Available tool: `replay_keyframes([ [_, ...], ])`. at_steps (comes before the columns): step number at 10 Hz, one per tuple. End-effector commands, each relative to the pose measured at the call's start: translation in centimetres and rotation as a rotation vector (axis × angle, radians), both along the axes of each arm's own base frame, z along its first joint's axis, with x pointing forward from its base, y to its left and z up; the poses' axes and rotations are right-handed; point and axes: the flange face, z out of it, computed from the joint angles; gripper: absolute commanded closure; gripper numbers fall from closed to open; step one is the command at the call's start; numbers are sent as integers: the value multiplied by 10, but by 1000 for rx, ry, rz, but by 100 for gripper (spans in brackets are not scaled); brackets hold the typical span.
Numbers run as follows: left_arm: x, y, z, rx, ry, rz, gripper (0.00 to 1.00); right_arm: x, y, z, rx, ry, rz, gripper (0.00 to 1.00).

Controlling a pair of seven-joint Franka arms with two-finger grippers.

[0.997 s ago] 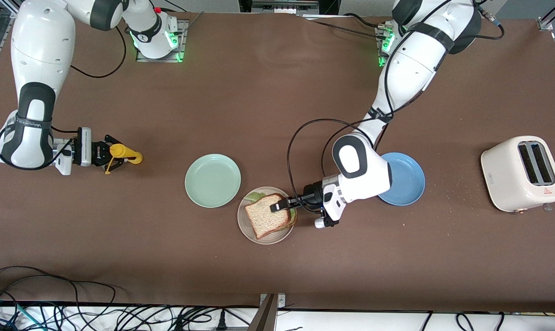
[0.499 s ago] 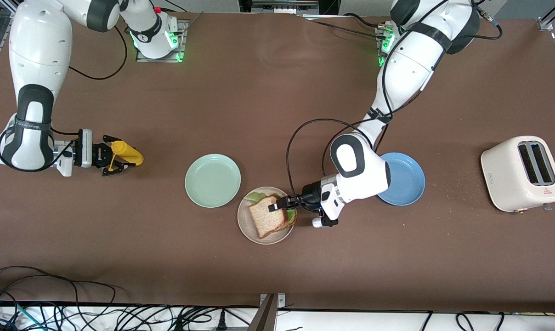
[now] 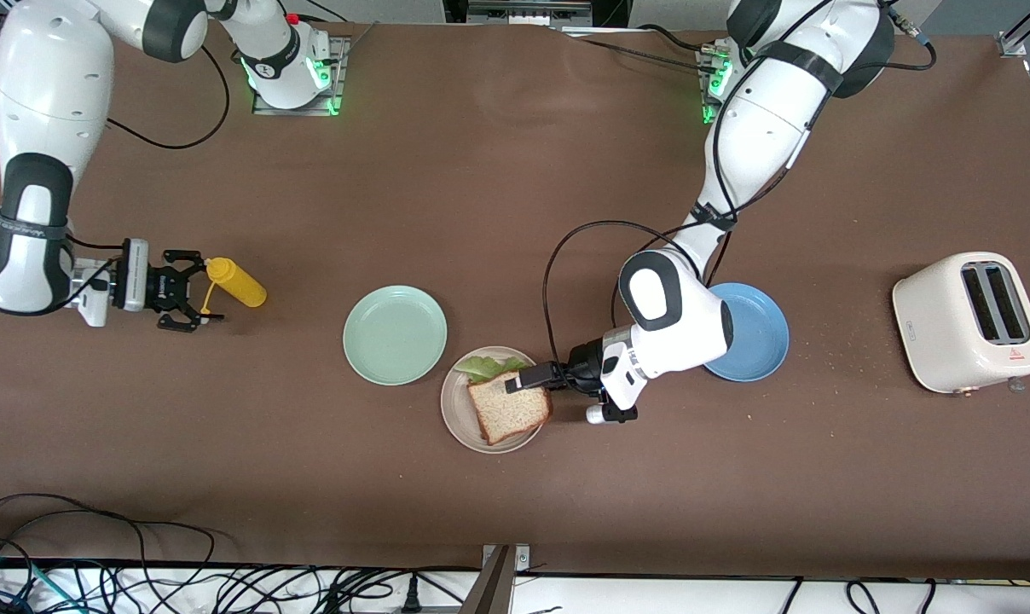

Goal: Make sandwich on beige plate with both arms

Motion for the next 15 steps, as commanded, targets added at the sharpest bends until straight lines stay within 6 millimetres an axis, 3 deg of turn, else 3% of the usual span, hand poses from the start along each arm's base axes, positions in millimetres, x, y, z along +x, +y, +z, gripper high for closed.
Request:
replay_keyframes([
  [1, -9, 11, 18, 46, -8, -7, 0, 8, -33, 18, -47, -1, 46, 0],
  [3, -10, 19, 25, 56, -3, 5, 0, 9, -74, 40, -140, 60, 23, 0],
  [5, -13, 25, 29, 65, 3, 3, 0, 24, -106, 76, -242, 81, -18, 0],
  [9, -22, 42, 34, 115, 4, -10, 0, 44, -130, 180, -390, 244, -208, 0],
  [11, -28, 73, 39, 189, 17, -19, 0, 46, -116, 226, -388, 366, -300, 0],
  [13, -28, 114, 42, 248, 56, -18, 0, 55, -83, 273, -408, 500, -425, 0],
  [14, -23, 146, 46, 299, 65, -64, 0, 61, -61, 296, -435, 567, -489, 0],
  [15, -21, 175, 55, 359, 99, -133, 0, 63, -46, 307, -453, 650, -555, 0],
])
